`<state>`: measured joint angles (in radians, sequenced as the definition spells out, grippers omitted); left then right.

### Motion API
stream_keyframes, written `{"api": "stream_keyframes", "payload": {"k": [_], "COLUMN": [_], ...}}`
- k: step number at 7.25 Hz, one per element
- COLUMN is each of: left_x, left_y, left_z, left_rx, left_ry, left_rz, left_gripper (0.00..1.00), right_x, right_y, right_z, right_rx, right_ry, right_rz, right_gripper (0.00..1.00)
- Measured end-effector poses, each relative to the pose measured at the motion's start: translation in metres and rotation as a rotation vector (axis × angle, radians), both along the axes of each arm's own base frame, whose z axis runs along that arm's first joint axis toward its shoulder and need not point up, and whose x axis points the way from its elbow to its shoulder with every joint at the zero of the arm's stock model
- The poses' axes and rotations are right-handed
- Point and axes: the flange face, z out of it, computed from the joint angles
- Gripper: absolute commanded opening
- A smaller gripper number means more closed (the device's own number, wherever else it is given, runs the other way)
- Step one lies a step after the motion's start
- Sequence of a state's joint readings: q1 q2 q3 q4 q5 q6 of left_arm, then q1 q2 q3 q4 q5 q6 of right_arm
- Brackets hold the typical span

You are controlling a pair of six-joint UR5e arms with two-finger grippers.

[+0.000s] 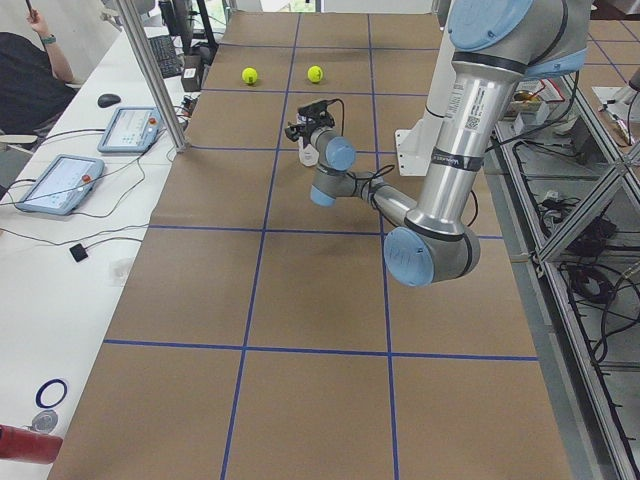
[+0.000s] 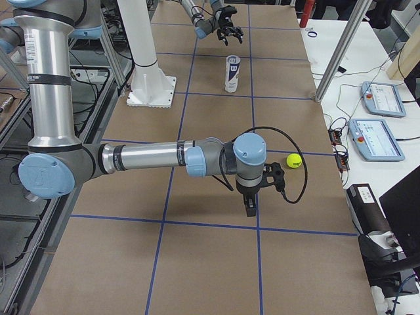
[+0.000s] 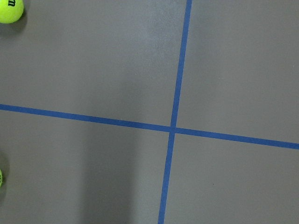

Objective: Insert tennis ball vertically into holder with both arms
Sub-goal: 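Open the left gripper and draw it back from the can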

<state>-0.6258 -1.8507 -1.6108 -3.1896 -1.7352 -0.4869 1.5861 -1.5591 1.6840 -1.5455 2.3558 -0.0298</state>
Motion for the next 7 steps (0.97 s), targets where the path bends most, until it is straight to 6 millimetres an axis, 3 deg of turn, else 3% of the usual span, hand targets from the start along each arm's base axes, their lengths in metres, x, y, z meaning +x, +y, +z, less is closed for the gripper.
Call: {"api": "stream_keyframes", "payload": {"k": [3, 5, 6, 7], "left_x": [0.024, 0.036, 0.04, 0.043], "left_y": [0.001, 0.003, 0.004, 0.004], "left_z": [0.032, 0.042, 0.044, 0.046], "left_rx": [-0.06, -0.075, -0.078, -0.08], "left_ry": [-0.059, -0.078, -0.083, -0.087], "left_rz": [0.042, 0.057, 0.062, 0.063], "left_gripper": [0.98, 0.98, 0.98, 0.98], "right_x": [-0.003, -0.011, -0.026, -0.053], "right_y": [-0.015, -0.012, -0.01, -0.012], "right_z": [-0.017, -0.006, -0.005, -0.014], "right_rx": [0.034, 0.015, -0.007, -0.043], "right_ry": [0.054, 0.015, -0.043, -0.09], "right_rz": [-0.004, -0.02, -0.027, -0.02], "right_gripper": [0.99, 0.99, 0.99, 0.99]}}
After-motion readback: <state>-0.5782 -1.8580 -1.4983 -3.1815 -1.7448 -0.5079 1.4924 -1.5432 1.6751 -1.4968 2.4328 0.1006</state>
